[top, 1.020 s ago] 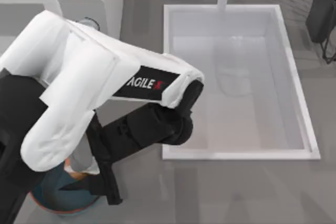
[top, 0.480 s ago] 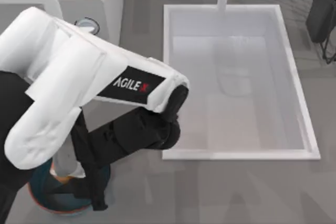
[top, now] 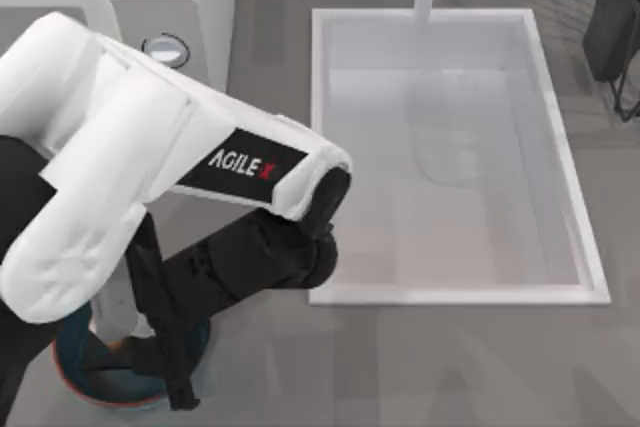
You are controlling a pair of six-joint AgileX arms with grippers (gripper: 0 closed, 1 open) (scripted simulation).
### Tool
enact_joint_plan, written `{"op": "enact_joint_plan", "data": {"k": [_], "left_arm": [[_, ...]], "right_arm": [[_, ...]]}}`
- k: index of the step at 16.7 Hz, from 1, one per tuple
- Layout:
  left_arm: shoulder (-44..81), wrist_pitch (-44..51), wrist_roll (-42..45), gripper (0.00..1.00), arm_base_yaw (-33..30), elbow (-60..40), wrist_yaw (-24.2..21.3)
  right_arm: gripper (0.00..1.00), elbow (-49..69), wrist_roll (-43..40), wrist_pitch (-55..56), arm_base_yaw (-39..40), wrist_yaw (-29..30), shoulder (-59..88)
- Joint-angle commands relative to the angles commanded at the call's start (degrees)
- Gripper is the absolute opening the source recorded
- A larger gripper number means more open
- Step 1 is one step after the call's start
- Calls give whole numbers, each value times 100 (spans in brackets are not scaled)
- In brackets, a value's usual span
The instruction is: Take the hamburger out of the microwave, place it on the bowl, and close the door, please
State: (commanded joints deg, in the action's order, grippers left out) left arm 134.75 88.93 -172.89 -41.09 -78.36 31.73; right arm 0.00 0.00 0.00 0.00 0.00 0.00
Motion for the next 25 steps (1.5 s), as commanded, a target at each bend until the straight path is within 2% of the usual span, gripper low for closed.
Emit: {"op": "enact_joint_plan", "data": {"k": [2,15,23,24,25], "left_arm": [[0,0,0,0,0,0,0],[0,0,0,98,0,0,0],[0,0,0,100,0,0,0],[-361,288,378,100,-47,-1,-124],[-361,288,378,100,-47,-1,-124]], "right_arm": [[100,0,0,0,0,0,0],[100,0,0,0,0,0,0],[100,0,0,0,0,0,0],[100,0,0,0,0,0,0],[100,0,0,0,0,0,0]]}}
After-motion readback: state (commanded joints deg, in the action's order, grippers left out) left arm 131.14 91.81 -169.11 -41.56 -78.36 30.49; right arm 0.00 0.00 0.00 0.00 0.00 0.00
